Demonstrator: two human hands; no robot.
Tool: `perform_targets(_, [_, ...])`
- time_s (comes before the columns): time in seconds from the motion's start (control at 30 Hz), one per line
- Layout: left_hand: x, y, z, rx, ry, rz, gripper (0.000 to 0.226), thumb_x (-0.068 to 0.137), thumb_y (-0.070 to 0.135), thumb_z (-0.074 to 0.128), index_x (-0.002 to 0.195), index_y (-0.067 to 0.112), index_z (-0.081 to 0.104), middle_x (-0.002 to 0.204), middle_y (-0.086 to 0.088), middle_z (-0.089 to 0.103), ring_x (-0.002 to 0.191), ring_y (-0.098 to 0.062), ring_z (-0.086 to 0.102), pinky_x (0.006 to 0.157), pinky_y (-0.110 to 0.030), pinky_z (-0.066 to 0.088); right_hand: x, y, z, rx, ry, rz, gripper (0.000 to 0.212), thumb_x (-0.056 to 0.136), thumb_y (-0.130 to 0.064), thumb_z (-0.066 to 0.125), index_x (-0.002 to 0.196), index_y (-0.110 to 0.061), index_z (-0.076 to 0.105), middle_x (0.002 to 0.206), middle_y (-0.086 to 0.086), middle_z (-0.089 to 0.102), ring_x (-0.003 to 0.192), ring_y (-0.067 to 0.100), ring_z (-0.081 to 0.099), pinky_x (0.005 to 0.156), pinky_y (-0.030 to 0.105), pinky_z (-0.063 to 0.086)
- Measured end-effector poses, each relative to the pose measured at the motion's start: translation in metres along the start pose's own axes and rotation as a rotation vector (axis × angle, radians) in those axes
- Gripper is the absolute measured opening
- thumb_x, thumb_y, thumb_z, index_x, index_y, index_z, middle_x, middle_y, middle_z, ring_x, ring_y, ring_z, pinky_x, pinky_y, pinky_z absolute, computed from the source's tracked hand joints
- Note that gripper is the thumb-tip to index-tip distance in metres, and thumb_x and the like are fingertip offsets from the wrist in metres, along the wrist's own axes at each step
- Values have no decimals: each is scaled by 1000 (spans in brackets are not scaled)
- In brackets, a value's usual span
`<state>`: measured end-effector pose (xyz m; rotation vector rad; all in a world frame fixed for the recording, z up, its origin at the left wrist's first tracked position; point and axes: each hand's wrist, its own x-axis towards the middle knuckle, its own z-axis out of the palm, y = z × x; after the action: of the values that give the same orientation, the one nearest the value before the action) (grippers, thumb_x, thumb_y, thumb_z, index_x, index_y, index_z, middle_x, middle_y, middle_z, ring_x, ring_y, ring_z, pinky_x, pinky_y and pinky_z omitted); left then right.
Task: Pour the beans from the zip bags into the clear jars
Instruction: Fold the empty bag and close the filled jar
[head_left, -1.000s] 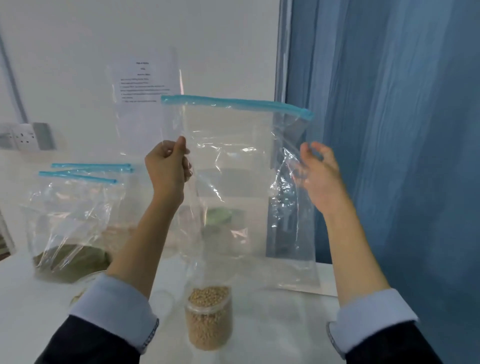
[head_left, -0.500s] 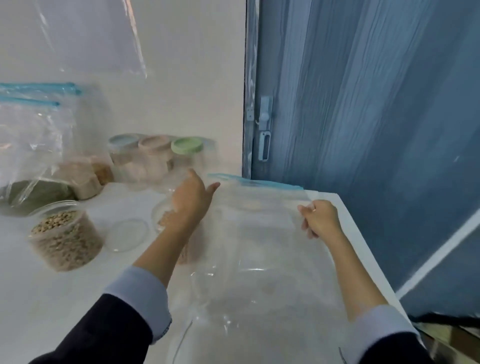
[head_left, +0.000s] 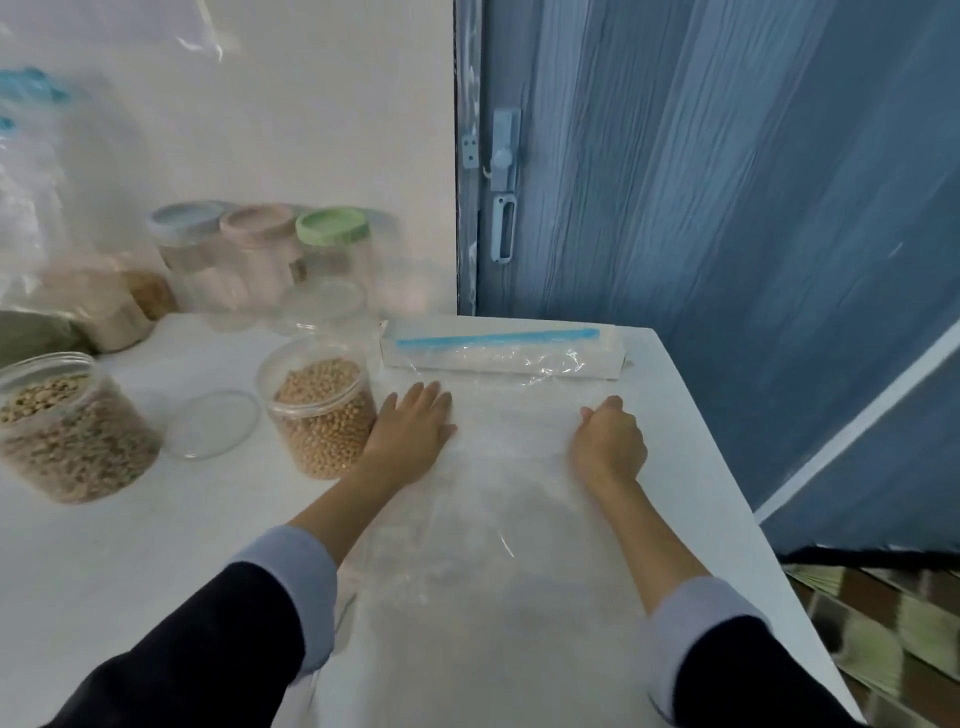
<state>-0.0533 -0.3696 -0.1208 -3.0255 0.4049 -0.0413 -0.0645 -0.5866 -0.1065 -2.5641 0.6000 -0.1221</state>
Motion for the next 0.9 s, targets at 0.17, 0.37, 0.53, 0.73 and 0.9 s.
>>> perform_targets(0.17, [0,7,-40,-200,-3,-51,47,99,18,42,145,9,31,155,-11,24,141,-27,25,114,-38,25,-5,-9,-6,16,-30,75,30,96,-10,47,125,-3,40,124,16,56,109,34,57,74,34,40])
perform_targets(0.37, [-43,52,-74,-275,-150,-91,47,102,39,29,137,10,40,142,-10,43,127,-30,43,107,-45,33,-30,-34,-21,-74,223,-239,37,94,-16,54,130,-8,46,142,12,36,126,29,36,96,38,37])
perform_targets(0.53, [-51,51,-23,-244,-305,-131,56,102,43,18,150,15,15,160,-4,3,147,-28,4,115,-56,9,-57,-35,9,-208,-282,-448,47,102,-41,30,129,-10,53,145,9,40,134,26,35,111,45,27])
perform_targets(0.73, [-70,27,16,-220,-98,-41,62,98,55,11,152,27,2,160,4,-6,147,-15,-7,117,-45,-3,-58,7,35,-334,-283,-501,61,99,-55,16,153,-27,8,161,-2,-5,148,17,-5,118,44,-4])
perform_targets(0.9, [-70,19,20,-228,-84,13,77,84,67,-3,152,29,2,160,6,-5,147,-14,-5,118,-41,-3,-50,26,33,-366,-232,-477,63,98,-56,14,154,-27,3,161,-5,-7,148,15,-7,119,42,-3])
